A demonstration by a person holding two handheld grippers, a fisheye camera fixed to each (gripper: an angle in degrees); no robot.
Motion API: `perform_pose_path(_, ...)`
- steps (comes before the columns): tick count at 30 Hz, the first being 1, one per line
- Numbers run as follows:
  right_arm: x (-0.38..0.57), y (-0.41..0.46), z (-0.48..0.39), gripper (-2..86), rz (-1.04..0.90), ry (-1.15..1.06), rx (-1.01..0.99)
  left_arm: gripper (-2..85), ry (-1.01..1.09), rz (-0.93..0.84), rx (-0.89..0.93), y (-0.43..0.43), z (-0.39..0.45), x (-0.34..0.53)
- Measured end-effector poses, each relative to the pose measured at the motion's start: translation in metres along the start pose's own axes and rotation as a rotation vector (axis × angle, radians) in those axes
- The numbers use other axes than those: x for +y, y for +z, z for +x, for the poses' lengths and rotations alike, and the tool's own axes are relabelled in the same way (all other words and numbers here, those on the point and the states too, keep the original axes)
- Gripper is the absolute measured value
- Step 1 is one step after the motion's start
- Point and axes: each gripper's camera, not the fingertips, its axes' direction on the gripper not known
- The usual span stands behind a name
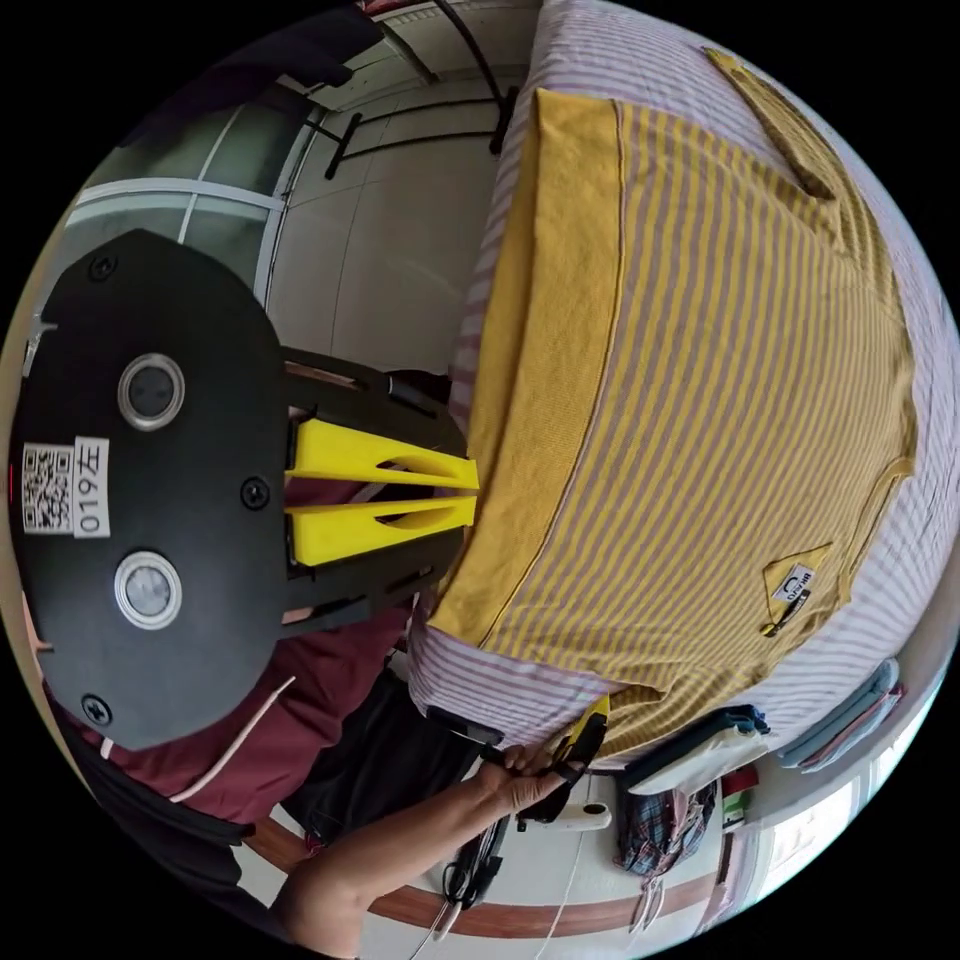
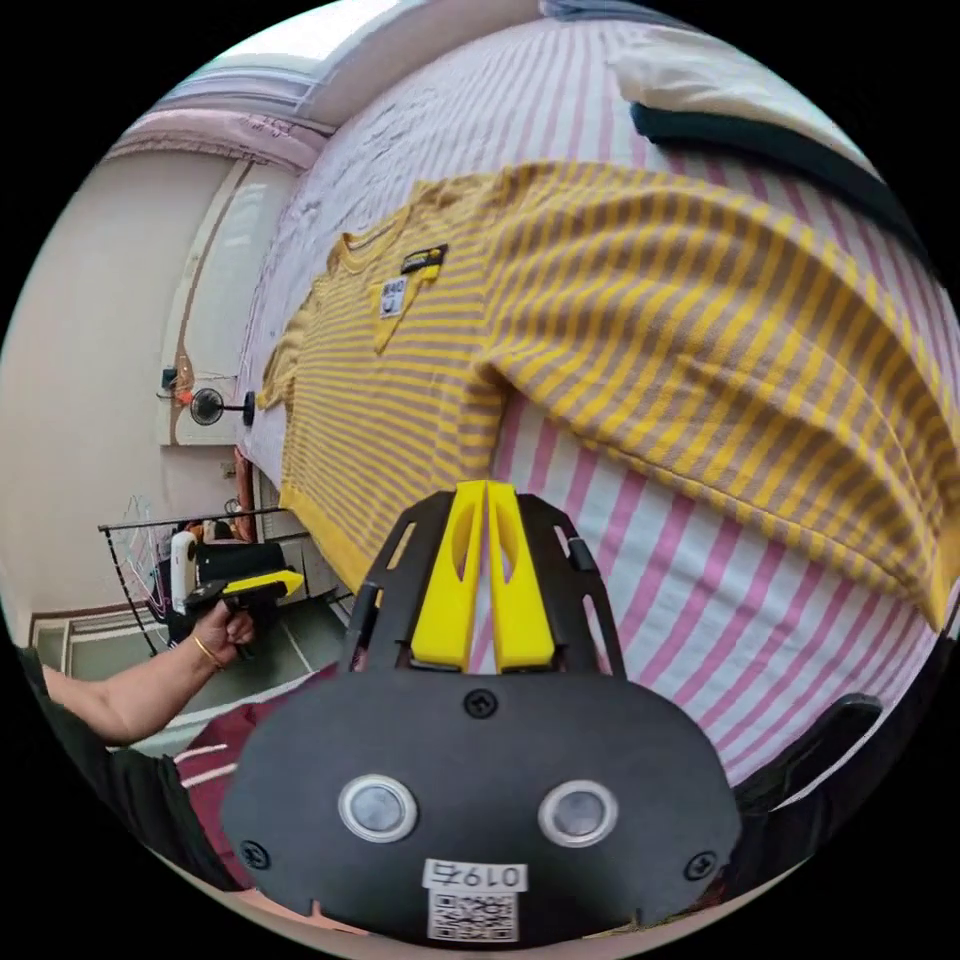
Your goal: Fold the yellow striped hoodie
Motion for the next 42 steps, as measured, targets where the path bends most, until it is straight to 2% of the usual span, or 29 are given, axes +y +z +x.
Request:
perform_pose_path(4,0.048,-0.014,-0.054,-0.6,0.048,-0.189,0.052,1.3,0.030,0.056,0.037,-0.046,-0.006,0.021)
perform_pose_path(11,0.146,-0.007,-0.211,-0.3,0.193,-0.565,0.220,1.3,0.152,0.127,0.045,-0.118,-0.028,0.038)
perform_pose_path(14,0.185,0.020,-0.268,0.9,0.285,-0.667,0.261,1.4,0.179,0.184,0.010,-0.147,-0.062,0.040)
perform_pose_path(16,0.198,0.051,-0.293,2.5,0.300,-0.655,0.245,1.6,0.168,0.237,0.036,-0.170,-0.109,0.036)
perform_pose_path(19,0.215,0.122,-0.334,5.4,0.296,-0.579,0.252,2.1,0.159,0.307,0.123,-0.202,-0.186,0.022)
perform_pose_path(21,0.230,0.197,-0.373,5.4,0.301,-0.496,0.325,2.7,0.157,0.295,0.144,-0.221,-0.235,0.008)
perform_pose_path(24,0.239,0.296,-0.420,4.4,0.359,-0.415,0.343,4.8,0.143,0.268,0.115,-0.263,-0.311,-0.014)
perform_pose_path(28,0.224,0.413,-0.469,4.0,0.273,-0.415,0.369,8.2,0.101,0.261,0.102,-0.321,-0.395,-0.049)
perform_pose_path(33,0.203,0.549,-0.512,6.6,0.171,-0.637,0.625,10.3,0.176,0.263,-0.028,-0.368,-0.426,-0.095)
perform_pose_path(36,0.186,0.622,-0.508,9.6,0.097,-0.772,0.683,12.0,0.195,0.269,-0.116,-0.379,-0.445,-0.119)
perform_pose_path(39,0.185,0.700,-0.501,9.8,0.014,-0.931,0.714,14.1,0.220,0.237,-0.060,-0.381,-0.473,-0.138)
perform_pose_path(42,0.201,0.774,-0.494,9.3,-0.040,-1.077,0.737,15.4,0.313,0.180,-0.123,-0.388,-0.477,-0.151)
